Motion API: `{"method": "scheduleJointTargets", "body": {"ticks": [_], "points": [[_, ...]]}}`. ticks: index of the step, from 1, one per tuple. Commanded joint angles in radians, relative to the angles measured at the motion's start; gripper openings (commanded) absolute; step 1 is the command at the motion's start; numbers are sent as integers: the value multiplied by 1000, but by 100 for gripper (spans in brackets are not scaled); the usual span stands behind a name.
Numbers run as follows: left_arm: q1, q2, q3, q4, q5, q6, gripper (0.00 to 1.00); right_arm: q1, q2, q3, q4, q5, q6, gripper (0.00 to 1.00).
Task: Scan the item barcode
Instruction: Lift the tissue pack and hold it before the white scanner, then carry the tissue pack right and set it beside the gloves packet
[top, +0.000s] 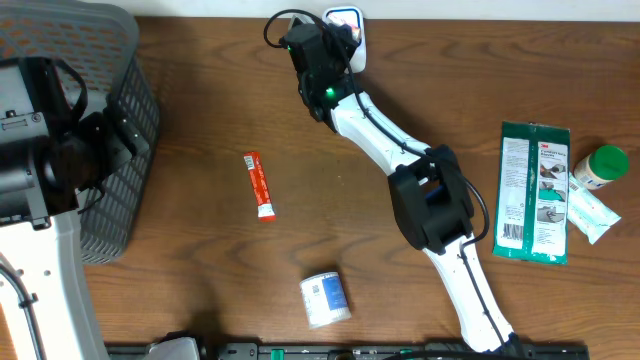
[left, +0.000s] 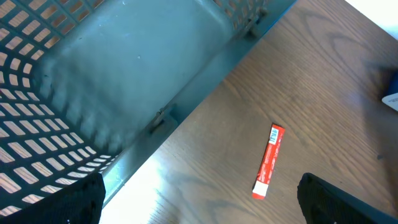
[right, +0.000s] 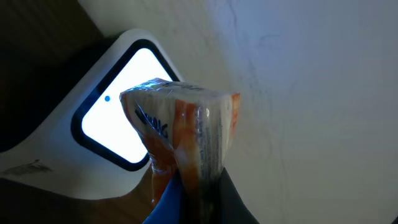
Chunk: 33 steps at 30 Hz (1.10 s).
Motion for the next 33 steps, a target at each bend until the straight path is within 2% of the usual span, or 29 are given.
{"method": "scheduleJointTargets", "body": {"ticks": [1, 7, 11, 16, 19, 25, 33], "points": [[4, 0, -2, -3, -3, 5, 98, -7, -3, 12, -6, -2, 52, 1], [4, 0, -2, -3, -3, 5, 98, -24, -3, 12, -20, 3, 140, 1], [4, 0, -2, -3, -3, 5, 98, -21, -26, 12, -19, 7, 146, 1], [4, 0, -2, -3, -3, 5, 98, -17, -125, 12, -90, -1, 215, 1], [4, 0, -2, -3, -3, 5, 98, -19, -223, 12, -209, -65, 329, 1], [4, 0, -2, -3, -3, 5, 98, -40, -467, 12, -512, -325, 586, 1], [4, 0, -2, -3, -3, 5, 98, -173, -727, 12, -904, -732, 769, 1]]}}
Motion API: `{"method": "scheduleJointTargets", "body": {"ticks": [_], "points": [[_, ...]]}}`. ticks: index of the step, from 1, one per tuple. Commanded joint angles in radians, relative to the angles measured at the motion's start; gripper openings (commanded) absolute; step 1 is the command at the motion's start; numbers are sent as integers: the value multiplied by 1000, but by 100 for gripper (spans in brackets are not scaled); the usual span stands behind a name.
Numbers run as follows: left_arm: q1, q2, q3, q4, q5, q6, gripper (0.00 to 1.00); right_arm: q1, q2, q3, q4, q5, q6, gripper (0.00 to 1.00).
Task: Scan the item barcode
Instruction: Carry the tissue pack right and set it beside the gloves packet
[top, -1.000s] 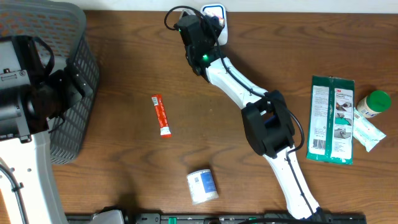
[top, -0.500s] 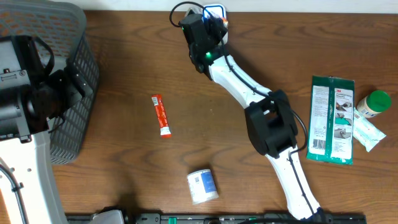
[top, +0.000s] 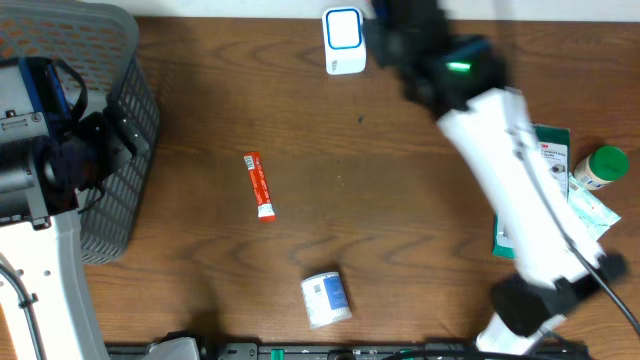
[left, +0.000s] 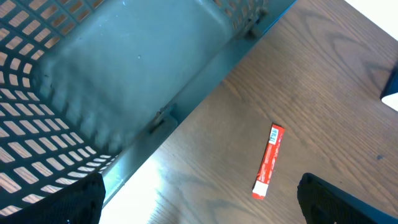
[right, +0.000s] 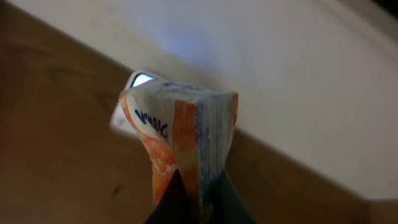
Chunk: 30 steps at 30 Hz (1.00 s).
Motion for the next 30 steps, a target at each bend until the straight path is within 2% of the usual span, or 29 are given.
{"method": "scheduleJointTargets", "body": {"ticks": [1, 4, 12, 15, 20, 25, 27, 30], "points": [[4, 0, -2, -3, -3, 5, 98, -97, -65, -4, -122, -269, 136, 1], [4, 0, -2, -3, -3, 5, 98, -180, -109, -4, -239, -343, 152, 1], [4, 0, -2, -3, -3, 5, 98, -421, -89, -26, -584, -345, 198, 1], [4, 0, -2, -3, -3, 5, 98, -513, -74, -105, -623, -344, 226, 1], [4, 0, -2, -3, -3, 5, 98, -603, -73, -384, -440, -343, 267, 1], [4, 0, -2, -3, -3, 5, 98, -621, -73, -643, -220, -343, 266, 1], [4, 0, -2, -3, -3, 5, 98, -632, -73, -722, -144, -327, 266, 9], [4, 0, -2, -3, -3, 5, 98, -645, -73, -812, -66, -277, 266, 10]]}}
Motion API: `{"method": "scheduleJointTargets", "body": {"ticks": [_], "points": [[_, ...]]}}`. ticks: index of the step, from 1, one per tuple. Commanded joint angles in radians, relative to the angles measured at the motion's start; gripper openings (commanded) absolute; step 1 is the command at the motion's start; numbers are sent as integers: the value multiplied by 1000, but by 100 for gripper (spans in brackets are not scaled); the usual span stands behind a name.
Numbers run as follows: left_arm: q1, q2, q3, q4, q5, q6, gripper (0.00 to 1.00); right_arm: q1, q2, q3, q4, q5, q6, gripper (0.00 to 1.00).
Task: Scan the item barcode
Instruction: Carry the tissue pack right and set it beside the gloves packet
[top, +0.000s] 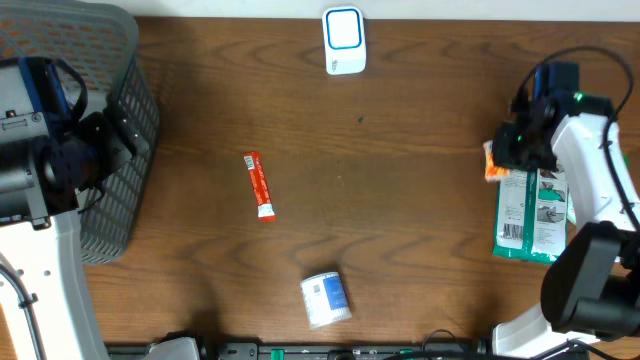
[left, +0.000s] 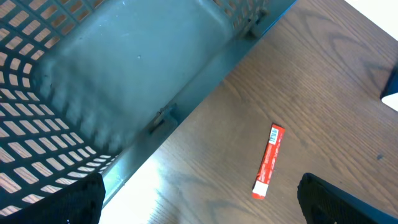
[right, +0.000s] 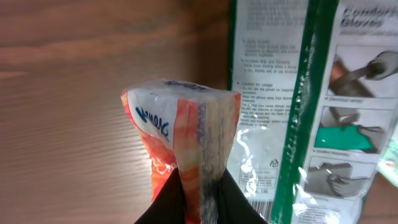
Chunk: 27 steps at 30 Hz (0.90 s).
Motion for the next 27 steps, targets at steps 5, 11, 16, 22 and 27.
{"method": "scheduleJointTargets", "body": {"ticks": [5, 11, 16, 22, 27], "points": [[4, 0, -2, -3, -3, 5, 98, -21, -8, -103, 60, 76, 12, 59], [4, 0, -2, -3, -3, 5, 98, -21, -8, -96, 53, 75, 11, 99], [4, 0, -2, -3, -3, 5, 98, -19, -8, 8, -64, 61, 13, 99], [4, 0, -2, -3, -3, 5, 98, 3, -8, 82, -191, -17, 52, 99], [4, 0, -2, -3, -3, 5, 98, 37, -8, 81, -239, -536, -31, 64]]}}
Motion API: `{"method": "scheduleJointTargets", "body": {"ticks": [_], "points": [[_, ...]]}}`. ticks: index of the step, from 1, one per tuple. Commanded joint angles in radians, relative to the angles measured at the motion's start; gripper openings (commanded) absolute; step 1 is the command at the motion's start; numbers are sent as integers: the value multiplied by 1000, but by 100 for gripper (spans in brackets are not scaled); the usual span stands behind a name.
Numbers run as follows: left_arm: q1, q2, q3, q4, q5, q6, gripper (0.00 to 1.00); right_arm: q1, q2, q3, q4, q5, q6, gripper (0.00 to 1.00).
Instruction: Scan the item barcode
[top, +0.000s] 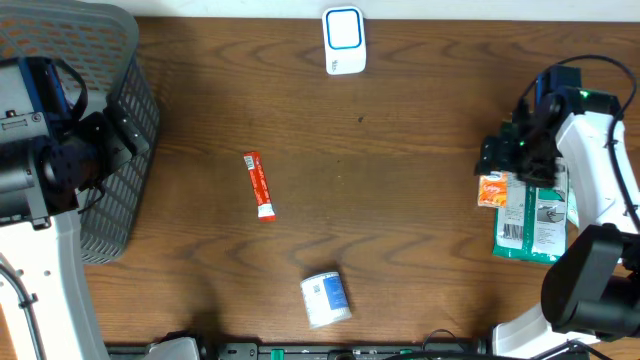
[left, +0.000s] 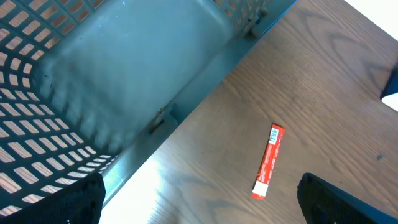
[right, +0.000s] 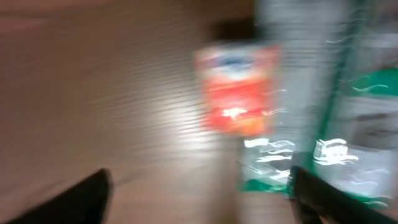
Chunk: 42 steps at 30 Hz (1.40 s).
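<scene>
The orange-and-white packet (top: 492, 190) lies flat on the table against the left edge of the green glove package (top: 535, 200). In the right wrist view the packet (right: 239, 87) is blurred and lies beyond the fingers. My right gripper (right: 199, 202) hangs just above it, open and holding nothing; the overhead view shows that gripper (top: 508, 155) near the table's right side. The white scanner (top: 343, 40) stands at the back edge, far from the packet. My left gripper (left: 199, 208) is open over the table beside the basket.
A grey mesh basket (top: 120, 120) fills the far left. A red tube (top: 259, 185) lies left of centre, also seen from the left wrist (left: 268, 160). A blue-and-white pack (top: 325, 297) sits near the front edge. A green-capped bottle (top: 603, 165) stands by the glove package.
My right gripper has opened and let go of the orange packet, which now lies on the table beside the green package. The gripper stands slightly higher above it. The left arm is unchanged.
My right gripper first held the orange packet right up against the lit scanner window at the back. Then it held the packet away from the scanner, then over the right side by the green package. Now the packet lies there, released.
</scene>
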Motion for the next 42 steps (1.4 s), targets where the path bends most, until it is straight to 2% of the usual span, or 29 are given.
{"method": "scheduleJointTargets", "body": {"ticks": [1, 2, 3, 5, 6, 11, 16, 19, 22, 26, 32, 38, 42], "points": [[4, 0, -2, -3, -3, 5, 98, 51, -8, 12, -37, -496, -107, 44], [4, 0, -2, -3, -3, 5, 98, 77, -8, 12, -52, -579, -157, 26], [4, 0, -2, -3, -2, 5, 98, 106, -10, 12, -63, -631, -183, 17], [4, 0, -2, -3, -3, 5, 98, 187, -10, 12, -67, -651, -188, 5], [4, 0, -2, -3, -3, 5, 98, 230, -10, 12, -65, -651, -184, 3], [4, 0, -2, -3, -3, 5, 98, 497, -10, 12, -8, -623, -87, 3], [4, 0, -2, -3, -3, 5, 98, 783, -10, 12, 105, -460, 171, 1], [4, 0, -2, -3, -2, 5, 98, 944, -10, 11, 116, -297, 298, 1], [4, 0, -2, -3, -3, 5, 98, 1067, -10, 3, 98, -177, 372, 1], [4, 0, -2, -3, -3, 5, 98, 1223, -10, -42, 139, -114, 385, 1], [4, 0, -2, -3, -3, 5, 98, 1340, -5, -148, 219, 16, 377, 1], [4, 0, -2, -3, -2, 5, 98, 1336, 9, -223, 207, 23, 388, 1], [4, 0, -2, -3, -3, 5, 98, 1298, 9, -223, 121, 104, 418, 1]]}}
